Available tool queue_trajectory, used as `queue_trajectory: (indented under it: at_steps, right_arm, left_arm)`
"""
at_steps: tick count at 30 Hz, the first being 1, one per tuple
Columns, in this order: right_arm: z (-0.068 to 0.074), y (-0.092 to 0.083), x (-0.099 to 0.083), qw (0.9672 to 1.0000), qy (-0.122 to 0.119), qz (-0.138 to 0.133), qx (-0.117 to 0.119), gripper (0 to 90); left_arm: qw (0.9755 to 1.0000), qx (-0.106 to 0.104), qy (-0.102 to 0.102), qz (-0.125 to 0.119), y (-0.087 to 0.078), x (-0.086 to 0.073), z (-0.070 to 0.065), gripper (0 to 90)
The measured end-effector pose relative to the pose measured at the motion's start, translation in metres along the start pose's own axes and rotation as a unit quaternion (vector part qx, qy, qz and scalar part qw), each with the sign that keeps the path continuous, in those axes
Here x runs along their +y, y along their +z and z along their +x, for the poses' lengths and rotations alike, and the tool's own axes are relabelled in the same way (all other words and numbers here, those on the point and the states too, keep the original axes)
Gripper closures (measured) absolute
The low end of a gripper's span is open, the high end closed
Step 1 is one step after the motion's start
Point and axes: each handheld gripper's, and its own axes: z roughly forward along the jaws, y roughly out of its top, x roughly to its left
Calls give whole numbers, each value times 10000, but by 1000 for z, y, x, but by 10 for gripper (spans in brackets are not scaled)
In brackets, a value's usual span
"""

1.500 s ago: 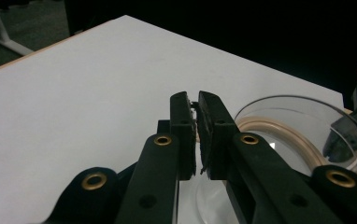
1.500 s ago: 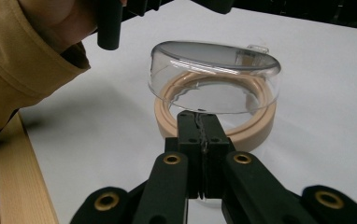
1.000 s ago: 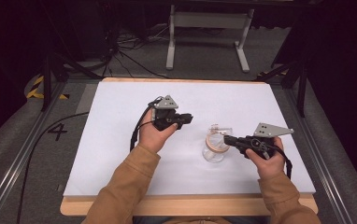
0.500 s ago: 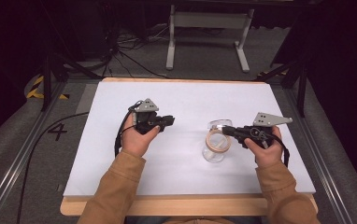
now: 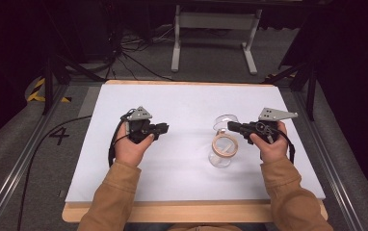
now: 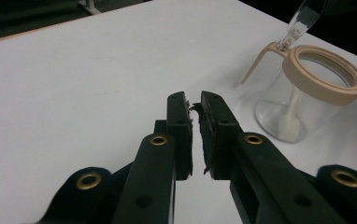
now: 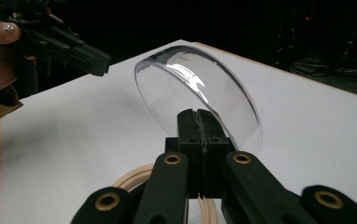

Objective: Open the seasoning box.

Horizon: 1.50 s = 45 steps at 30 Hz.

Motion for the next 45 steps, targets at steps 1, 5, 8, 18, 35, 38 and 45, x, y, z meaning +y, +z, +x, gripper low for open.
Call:
queue_trajectory:
  at_steps: [1,5,8,18,35,38,45]
  right_arm:
    - [-1,1,0,10000,-13,3,-12,900]
    - [-9,3,-1,9999,27,26,-102,900]
    - [-13,4,-3,9998,91,50,-168,900]
    - [-6,1,1,9999,-25,35,-106,900]
    - [-6,-45,11,9995,-85,-29,-312,826]
    - [-10,-52,10,9993,-17,-9,-380,795]
    - [-24,-69,5,9974,149,182,-683,718]
  left_arm:
    - [10000,33,12,-48,-1,-1,1,822]
    - [10000,54,-38,-52,-4,-3,2,820]
    - [10000,67,-40,-42,-5,-4,2,819]
    - [10000,-3,-32,-71,-3,-2,0,809]
    - [9989,-316,217,252,-3,13,-8,709]
    - [9991,-251,186,291,-3,14,-4,700]
    - [9993,-104,88,346,-5,13,3,672]
